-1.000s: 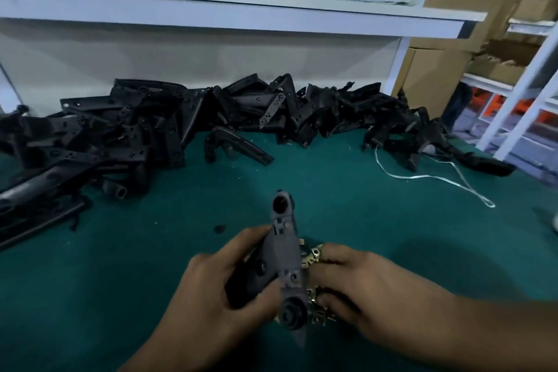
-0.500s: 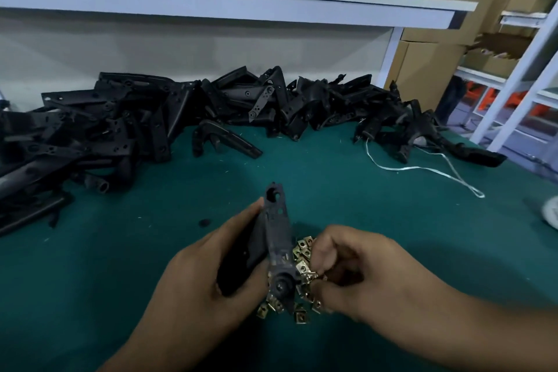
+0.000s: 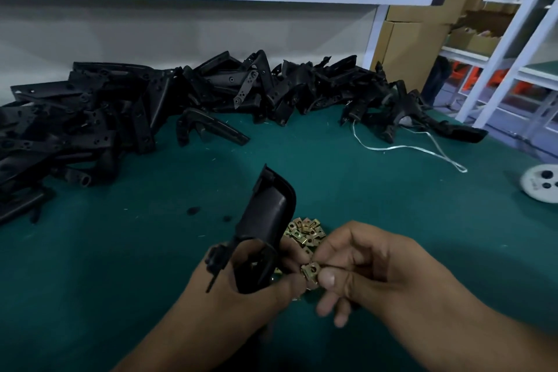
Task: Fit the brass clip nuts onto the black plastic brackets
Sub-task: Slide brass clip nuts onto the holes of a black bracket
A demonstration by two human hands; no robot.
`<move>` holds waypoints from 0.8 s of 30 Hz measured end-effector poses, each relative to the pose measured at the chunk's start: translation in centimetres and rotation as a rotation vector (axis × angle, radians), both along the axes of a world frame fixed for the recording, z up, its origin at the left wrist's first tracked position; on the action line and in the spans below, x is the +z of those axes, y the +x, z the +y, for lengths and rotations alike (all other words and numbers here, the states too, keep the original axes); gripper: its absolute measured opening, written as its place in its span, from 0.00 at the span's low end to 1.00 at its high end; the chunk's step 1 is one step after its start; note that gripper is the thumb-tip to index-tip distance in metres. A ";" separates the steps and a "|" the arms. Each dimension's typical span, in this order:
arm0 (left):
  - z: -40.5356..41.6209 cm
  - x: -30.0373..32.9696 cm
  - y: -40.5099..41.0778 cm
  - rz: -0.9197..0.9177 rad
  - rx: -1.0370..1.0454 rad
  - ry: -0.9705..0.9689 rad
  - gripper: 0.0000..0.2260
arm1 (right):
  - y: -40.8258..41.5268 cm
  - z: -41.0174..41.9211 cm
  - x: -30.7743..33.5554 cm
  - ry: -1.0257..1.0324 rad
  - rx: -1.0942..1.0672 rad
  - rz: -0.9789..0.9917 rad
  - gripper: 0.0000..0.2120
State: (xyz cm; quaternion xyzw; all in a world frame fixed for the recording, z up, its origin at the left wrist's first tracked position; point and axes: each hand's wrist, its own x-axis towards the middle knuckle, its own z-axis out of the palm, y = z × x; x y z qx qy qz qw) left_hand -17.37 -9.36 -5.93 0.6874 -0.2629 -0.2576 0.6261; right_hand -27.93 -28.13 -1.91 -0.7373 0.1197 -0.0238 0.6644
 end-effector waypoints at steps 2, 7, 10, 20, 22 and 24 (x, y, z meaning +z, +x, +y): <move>0.0 0.3 -0.1 0.007 0.002 0.018 0.14 | 0.1 0.2 -0.1 -0.024 -0.011 -0.012 0.11; 0.0 0.7 -0.1 -0.031 -0.004 0.064 0.08 | 0.2 0.8 0.0 -0.085 0.016 0.016 0.13; 0.2 0.7 -0.1 -0.027 0.025 0.064 0.10 | 0.1 1.1 0.2 -0.052 -0.003 0.007 0.15; 0.0 -0.1 -0.5 -0.057 0.156 -0.079 0.15 | -0.1 1.8 1.5 -0.027 -0.076 -0.049 0.11; -0.2 0.1 -0.9 -0.084 0.184 -0.064 0.13 | 0.0 1.9 1.4 -0.025 -0.088 -0.044 0.08; -0.5 0.2 -1.2 -0.077 0.221 -0.070 0.14 | 0.0 2.0 1.2 -0.012 -0.094 -0.041 0.07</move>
